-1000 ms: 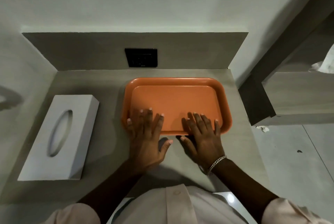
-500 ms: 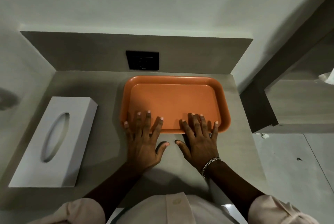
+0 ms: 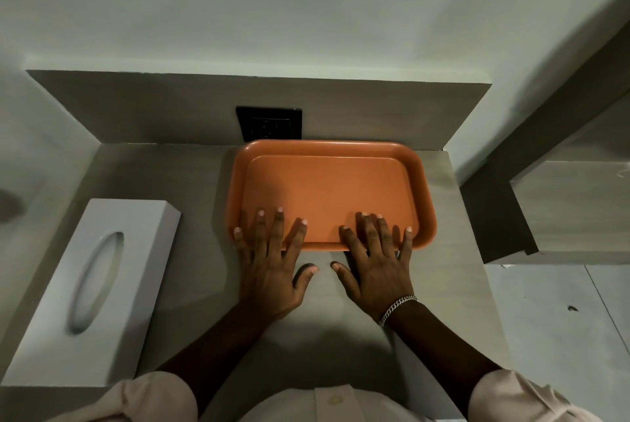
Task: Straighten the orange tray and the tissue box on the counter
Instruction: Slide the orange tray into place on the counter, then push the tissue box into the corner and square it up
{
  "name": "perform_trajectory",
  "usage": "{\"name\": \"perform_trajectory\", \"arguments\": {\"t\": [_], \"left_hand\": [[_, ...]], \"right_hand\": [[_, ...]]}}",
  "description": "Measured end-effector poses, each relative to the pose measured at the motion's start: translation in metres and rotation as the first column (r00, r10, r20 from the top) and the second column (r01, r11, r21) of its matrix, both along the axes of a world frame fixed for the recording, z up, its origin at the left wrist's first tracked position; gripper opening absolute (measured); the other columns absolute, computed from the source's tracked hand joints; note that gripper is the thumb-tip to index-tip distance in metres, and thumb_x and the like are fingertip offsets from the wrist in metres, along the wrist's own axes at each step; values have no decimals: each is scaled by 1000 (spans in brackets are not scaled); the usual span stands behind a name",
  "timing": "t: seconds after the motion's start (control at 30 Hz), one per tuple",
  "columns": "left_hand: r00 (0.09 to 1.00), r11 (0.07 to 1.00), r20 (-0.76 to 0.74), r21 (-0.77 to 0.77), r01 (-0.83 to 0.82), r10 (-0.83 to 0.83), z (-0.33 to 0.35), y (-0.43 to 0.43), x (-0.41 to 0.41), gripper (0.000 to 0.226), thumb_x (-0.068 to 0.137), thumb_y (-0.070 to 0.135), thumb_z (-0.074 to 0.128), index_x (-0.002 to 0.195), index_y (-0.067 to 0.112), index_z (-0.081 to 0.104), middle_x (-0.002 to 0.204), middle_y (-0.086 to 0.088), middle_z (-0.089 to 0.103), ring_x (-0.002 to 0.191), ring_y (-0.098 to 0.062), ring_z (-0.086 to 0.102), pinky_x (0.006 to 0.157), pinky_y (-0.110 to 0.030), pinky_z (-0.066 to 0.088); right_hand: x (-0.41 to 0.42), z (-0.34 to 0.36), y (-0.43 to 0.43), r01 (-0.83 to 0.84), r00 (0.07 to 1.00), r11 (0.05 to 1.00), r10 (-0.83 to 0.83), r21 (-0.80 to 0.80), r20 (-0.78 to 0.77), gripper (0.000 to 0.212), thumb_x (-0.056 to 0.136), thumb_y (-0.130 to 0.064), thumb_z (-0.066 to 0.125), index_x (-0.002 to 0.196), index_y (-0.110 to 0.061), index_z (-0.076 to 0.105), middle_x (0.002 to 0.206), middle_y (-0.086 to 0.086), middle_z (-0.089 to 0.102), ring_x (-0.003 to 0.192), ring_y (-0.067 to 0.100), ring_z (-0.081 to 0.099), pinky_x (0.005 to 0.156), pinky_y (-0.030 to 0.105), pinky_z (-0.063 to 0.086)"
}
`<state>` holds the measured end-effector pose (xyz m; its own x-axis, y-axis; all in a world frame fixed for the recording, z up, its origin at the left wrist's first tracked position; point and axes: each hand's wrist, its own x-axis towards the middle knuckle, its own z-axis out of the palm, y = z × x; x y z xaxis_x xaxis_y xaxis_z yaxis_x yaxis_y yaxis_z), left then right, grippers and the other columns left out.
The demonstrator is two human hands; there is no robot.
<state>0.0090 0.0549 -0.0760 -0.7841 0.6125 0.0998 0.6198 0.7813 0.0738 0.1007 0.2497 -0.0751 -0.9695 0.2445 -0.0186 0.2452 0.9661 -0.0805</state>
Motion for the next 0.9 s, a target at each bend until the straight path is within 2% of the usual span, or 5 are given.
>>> {"name": "perform_trajectory", "arguments": {"t": [0.27, 0.4, 0.53, 0.67, 0.9], "left_hand": [[999, 990, 35, 143, -3, -2, 16, -31, 6, 81, 89, 59, 44, 154, 19, 18, 164, -16, 10, 151, -39, 2, 117, -70, 9], [994, 974, 21, 198, -112, 110, 30, -69, 14, 81, 88, 59, 41, 152, 13, 20, 162, -20, 15, 151, -41, 8, 117, -68, 10], [962, 944, 3, 192, -267, 271, 47, -110, 20, 80, 88, 57, 39, 152, 13, 22, 161, -22, 16, 150, -42, 7, 118, -68, 10], [901, 889, 5, 163, -428, 433, 57, -148, 23, 82, 87, 62, 34, 153, 15, 20, 163, -20, 13, 151, -41, 5, 117, -69, 8], [815, 813, 34, 52, -579, 578, 54, -200, 12, 94, 80, 74, 35, 154, 23, 9, 165, -17, 6, 151, -43, 3, 115, -72, 6]], "right_hand": [[1, 18, -25, -93, 995, 994, 90, -55, -49, 70, 94, -66, 31, 154, -31, 22, 165, 10, 15, 152, 34, 9, 115, 67, -4], [1, 27, -65, -246, 964, 959, 228, -138, -135, 71, 96, -61, 37, 155, -29, 13, 165, 8, 13, 152, 29, 5, 118, 61, 0], [-6, 34, -104, -437, 895, 883, 410, -170, -175, 67, 97, -54, 44, 153, -25, 22, 162, 13, 22, 151, 30, 10, 119, 54, 8], [-22, 37, -138, -573, 820, 791, 560, -216, -123, 67, 97, -52, 45, 153, -20, 28, 164, 14, 14, 152, 32, 8, 121, 49, 16], [-52, 29, -180, -682, 717, 705, 697, -196, 15, 78, 93, -65, 36, 155, -19, 22, 166, 15, 3, 152, 33, 0, 122, 53, 11]]}}
